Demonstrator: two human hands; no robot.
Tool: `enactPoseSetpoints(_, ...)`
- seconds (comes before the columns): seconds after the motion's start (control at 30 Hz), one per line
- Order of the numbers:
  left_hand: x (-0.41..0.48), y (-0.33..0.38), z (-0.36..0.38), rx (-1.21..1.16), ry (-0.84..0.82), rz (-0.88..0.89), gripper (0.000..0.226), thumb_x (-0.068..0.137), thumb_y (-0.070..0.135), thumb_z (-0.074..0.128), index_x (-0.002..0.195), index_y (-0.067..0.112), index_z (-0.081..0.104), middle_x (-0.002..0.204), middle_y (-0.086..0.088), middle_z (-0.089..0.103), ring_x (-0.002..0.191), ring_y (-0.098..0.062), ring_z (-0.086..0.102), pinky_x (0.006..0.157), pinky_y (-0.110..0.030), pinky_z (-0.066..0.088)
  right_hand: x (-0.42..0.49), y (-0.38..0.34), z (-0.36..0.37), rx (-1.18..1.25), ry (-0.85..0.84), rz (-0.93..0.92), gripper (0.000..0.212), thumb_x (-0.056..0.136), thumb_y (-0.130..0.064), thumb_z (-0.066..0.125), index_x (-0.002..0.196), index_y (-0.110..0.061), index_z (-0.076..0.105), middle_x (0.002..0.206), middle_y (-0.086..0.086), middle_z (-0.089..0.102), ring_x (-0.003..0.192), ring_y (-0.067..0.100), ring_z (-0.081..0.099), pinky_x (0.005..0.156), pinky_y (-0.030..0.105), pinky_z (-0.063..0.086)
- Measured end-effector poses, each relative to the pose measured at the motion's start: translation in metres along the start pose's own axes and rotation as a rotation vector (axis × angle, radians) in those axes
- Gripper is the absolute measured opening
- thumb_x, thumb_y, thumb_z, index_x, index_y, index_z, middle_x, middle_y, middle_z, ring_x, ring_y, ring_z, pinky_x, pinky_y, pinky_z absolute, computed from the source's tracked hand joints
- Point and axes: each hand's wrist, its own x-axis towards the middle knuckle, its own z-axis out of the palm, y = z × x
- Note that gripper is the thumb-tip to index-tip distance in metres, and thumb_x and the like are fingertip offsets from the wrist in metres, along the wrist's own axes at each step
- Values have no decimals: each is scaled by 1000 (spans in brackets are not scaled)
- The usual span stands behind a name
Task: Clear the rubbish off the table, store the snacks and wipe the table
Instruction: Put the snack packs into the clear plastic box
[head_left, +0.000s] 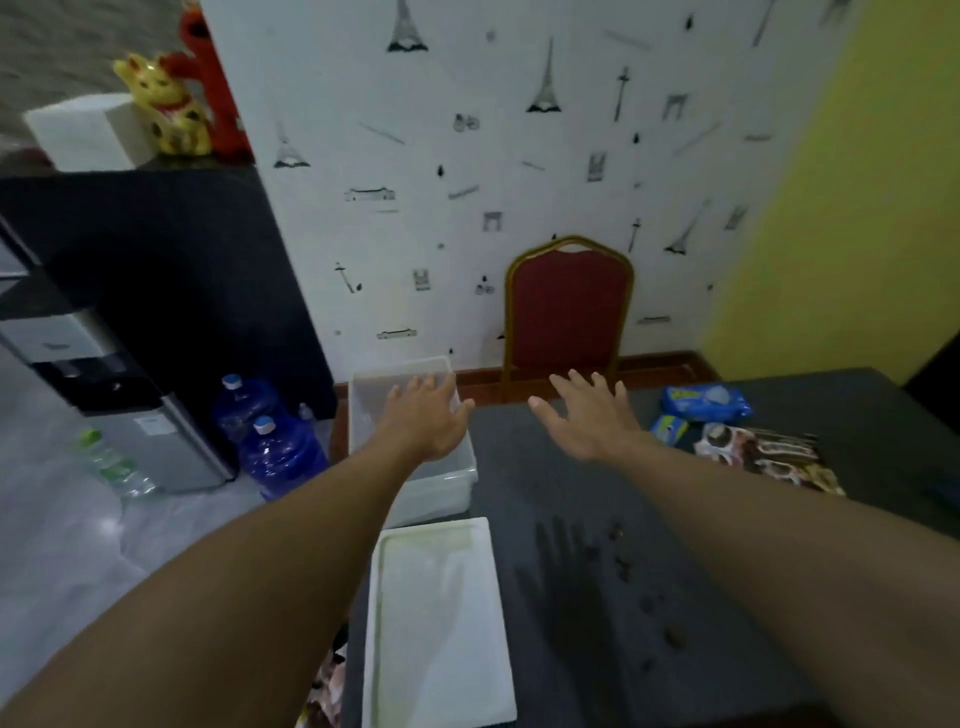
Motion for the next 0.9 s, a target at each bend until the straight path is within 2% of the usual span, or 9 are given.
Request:
enactPoseSetpoints(0.27, 14, 79, 14, 19, -50, 215, 69, 99, 58, 21, 157, 20, 17, 162, -9, 24, 148, -31, 22, 119, -52, 18, -57, 75, -6, 14, 26, 220, 77, 98, -71, 23, 160, -25, 21, 168, 5, 13, 154, 33, 7, 122, 57, 2)
enactPoseSetpoints(0.47, 17, 121, 20, 18, -101, 312, 69, 100, 58, 21, 158, 21, 12, 164, -9, 17, 150, -29, 15, 121, -51, 13, -78, 116, -10, 35, 98, 305, 79, 95, -73, 24, 158, -25, 28, 166, 4, 23, 152, 33, 18, 120, 57, 15)
enactPoseSetpoints(0.67, 25, 158, 18, 11, -135, 348, 68, 101, 57, 22, 158, 20, 12, 164, -8, 14, 151, -28, 13, 122, -48, 12, -92, 145, -21, 42, 143, 368, 70, 100, -66, 29, 155, -24, 32, 164, 5, 28, 148, 34, 24, 118, 55, 19)
enactPoseSetpoints(0.9, 43, 200, 24, -35, -130, 330, 67, 102, 53, 26, 158, 19, 14, 164, -8, 18, 150, -28, 16, 120, -48, 14, -80, 185, -25, 79, 102, 364, 71, 100, -65, 29, 156, -23, 31, 166, 4, 24, 150, 33, 22, 120, 54, 19)
